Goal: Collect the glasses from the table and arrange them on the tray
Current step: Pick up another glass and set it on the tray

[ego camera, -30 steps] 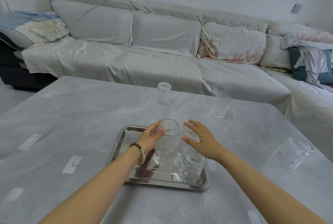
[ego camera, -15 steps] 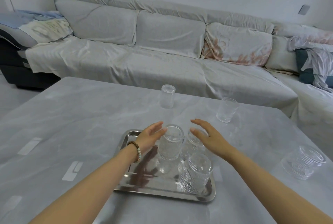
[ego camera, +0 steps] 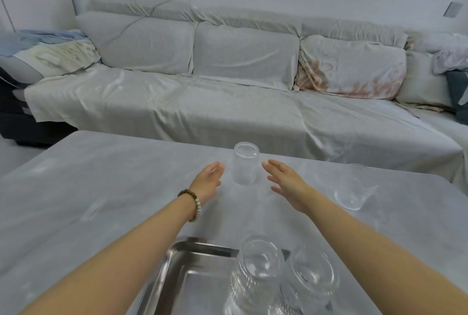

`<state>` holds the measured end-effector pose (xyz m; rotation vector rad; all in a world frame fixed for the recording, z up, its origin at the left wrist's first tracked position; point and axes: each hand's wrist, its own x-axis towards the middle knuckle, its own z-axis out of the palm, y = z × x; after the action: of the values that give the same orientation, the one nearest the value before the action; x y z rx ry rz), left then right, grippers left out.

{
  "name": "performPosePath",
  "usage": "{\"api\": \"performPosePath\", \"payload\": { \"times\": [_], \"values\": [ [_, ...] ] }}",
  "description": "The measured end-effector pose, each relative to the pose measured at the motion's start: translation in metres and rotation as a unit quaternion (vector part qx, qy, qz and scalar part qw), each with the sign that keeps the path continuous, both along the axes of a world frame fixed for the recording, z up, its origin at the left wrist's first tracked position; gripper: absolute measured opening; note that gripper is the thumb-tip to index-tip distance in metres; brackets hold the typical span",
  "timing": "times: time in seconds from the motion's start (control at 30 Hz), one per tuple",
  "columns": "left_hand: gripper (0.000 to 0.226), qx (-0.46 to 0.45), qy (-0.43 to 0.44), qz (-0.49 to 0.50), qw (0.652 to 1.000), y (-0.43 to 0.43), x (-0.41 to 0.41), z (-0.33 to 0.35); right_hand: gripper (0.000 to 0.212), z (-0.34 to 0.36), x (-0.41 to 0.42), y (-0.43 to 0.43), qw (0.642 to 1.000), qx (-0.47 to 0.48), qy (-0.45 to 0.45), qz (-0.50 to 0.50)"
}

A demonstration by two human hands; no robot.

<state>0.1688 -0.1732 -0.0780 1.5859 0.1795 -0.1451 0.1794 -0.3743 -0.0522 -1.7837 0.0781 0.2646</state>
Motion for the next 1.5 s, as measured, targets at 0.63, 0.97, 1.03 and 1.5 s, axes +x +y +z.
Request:
{"api": "performPosePath", "payload": {
  "times": [0.63,0.97,1.03,1.5],
  "values": [
    [0.055,-0.033,-0.106,-0.034,0.993,-0.043,0.051,-0.022,0.021,-0.019,0.042,0.018,0.997,0.057,-0.013,0.043],
    [0.034,0.012,-0.204,-0.082,0.975,-0.012,-0.052,0.081,0.056,0.084,-0.069,0.021,0.989,0.024,-0.137,0.044],
    [0.041,0.046,-0.219,-0.093,0.970,-0.003,-0.077,0.093,0.060,0.098,-0.099,0.024,0.989,0.041,-0.137,0.049],
    [0.074,0.159,-0.226,-0.137,0.951,0.016,-0.216,0.077,0.070,0.081,-0.240,0.025,0.986,0.003,-0.150,0.077]
  ]
}}
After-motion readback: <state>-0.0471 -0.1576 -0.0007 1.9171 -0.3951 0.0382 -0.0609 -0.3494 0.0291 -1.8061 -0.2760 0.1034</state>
